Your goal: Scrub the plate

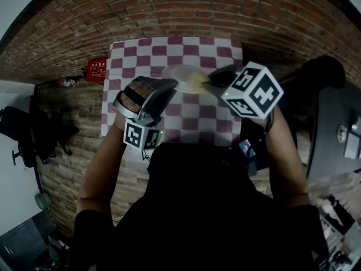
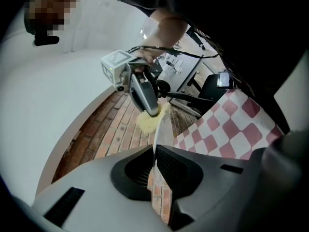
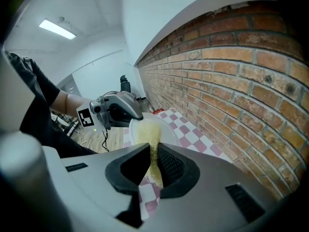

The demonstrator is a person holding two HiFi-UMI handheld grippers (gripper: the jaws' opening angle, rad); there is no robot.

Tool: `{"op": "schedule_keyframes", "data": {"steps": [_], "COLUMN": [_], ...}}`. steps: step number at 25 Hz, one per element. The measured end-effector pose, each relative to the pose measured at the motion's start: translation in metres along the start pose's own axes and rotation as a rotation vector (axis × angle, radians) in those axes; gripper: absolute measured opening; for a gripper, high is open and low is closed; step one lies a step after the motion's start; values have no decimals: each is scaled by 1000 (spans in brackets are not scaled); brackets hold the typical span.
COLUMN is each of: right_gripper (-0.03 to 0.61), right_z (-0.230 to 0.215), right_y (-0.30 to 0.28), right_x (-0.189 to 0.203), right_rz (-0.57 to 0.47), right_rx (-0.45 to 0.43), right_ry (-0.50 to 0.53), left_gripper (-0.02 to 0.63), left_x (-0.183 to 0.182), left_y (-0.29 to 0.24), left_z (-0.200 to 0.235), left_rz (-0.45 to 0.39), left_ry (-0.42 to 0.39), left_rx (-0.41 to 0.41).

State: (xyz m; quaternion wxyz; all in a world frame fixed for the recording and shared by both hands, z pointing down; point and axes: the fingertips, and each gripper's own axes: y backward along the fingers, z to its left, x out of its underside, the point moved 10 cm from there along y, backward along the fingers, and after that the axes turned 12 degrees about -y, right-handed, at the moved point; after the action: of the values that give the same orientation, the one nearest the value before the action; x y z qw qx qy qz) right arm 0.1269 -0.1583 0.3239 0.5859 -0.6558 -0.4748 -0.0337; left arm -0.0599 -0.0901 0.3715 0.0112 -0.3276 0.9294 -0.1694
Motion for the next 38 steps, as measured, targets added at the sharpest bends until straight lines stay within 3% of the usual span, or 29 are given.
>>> {"op": "schedule_keyframes", "data": {"steps": [5,11,19,22,27,30,34,38], "right_gripper": [46,46,46,46,46,46,46,46], "right_z": [-32,-52,-22,-6,5,-1,-8,-16], "right_y": [-5,-19,-42,-44,-43,-41,-38,-38], "right_x": [15,18,0,-5,8,28,58,84], "right_rz": [2,5,15,-2,-50,-116,-278,-397], "right_rx": [25,82,75,46,11,26,112,190], "right_ry": [-85,-112,4,36,39,-28,-110,-168], "left_gripper": [32,35,40,40,38,37,30,21], "left_x": [-10,-22,-33,-32,-20,-10,-5,4], "left_y": [0,2,1,-1,-3,-8,-11,-12], "left_z": [6,14,6,-1,-20,-41,-78,-108], "left_rz": [-19,-56,-93,-92,-86,-88,-90,-84], "left_ry": [23,44,48,86,302,520,794,1088], "left_rx": [-12,-34,-6,23,91,160,235,264]}}
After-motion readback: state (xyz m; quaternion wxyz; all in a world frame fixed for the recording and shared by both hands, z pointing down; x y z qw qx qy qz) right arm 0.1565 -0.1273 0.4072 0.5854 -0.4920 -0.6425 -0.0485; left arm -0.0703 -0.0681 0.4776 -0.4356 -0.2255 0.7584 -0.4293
